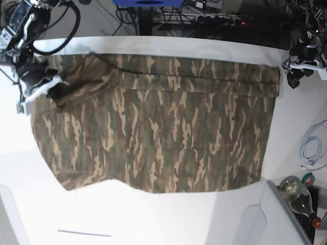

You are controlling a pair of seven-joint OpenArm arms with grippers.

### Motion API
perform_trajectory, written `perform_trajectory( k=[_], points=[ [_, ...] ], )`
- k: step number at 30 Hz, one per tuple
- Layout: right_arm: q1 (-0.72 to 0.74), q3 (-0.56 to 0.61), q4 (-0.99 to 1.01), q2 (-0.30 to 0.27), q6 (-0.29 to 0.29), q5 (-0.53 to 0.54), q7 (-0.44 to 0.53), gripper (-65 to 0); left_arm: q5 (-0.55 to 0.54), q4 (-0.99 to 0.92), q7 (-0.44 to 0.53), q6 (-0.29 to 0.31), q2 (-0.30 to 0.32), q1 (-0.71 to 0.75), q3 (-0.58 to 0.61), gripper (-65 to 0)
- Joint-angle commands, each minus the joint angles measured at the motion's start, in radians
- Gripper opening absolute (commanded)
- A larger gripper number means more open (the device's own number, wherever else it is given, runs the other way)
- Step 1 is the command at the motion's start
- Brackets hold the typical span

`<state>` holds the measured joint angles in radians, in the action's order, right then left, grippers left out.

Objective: Layout the t-shirt on the table in an organized manner, then fold the t-shirt properly
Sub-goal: 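Release the edge and reposition the right gripper along the shirt side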

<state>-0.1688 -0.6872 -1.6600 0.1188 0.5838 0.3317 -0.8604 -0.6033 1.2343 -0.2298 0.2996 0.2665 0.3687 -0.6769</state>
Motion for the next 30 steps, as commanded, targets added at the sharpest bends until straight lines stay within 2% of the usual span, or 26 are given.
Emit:
perform_trajectory(
  k=[1,3,6,8,12,16,30],
  points=[
    [0.024,-0.001,-0.013,-0.006,0.003,0.016,0.007,-64.8,-0.007,0.017,0.020,0.006,0.018,0.003,-0.008,-20.1],
    [0.061,-0.001,-0.004,-0.008,0.000,0.016,-0.016,-64.8,-0.007,0.017,0.020,0.006,0.020,0.005,-0.011,-20.1],
    [0.110,0.002,0.033,-0.024,-0.055,0.016,-0.033,-64.8,-0.007,0.017,0.020,0.006,0.020,0.006,-0.011,-20.1],
    [0.133,0.039,0.076,-0.037,-0.077,0.016,-0.027,-64.8,-0.007,0.017,0.020,0.006,0.020,0.006,-0.011,-20.1],
    [0.185,0.083,0.165,-0.058,-0.080,0.017,-0.003,-64.8,-0.007,0.017,0.020,0.006,0.020,0.008,-0.011,-20.1],
    [0.228,0.093,0.243,-0.060,-0.129,0.017,0.037,-64.8,-0.007,0.017,0.020,0.006,0.021,0.008,-0.013,-20.1],
    [0.343,0.091,0.470,-0.064,-0.138,0.017,0.186,-64.5,-0.007,0.012,0.020,0.006,0.023,0.008,-0.013,-20.1]
  ],
)
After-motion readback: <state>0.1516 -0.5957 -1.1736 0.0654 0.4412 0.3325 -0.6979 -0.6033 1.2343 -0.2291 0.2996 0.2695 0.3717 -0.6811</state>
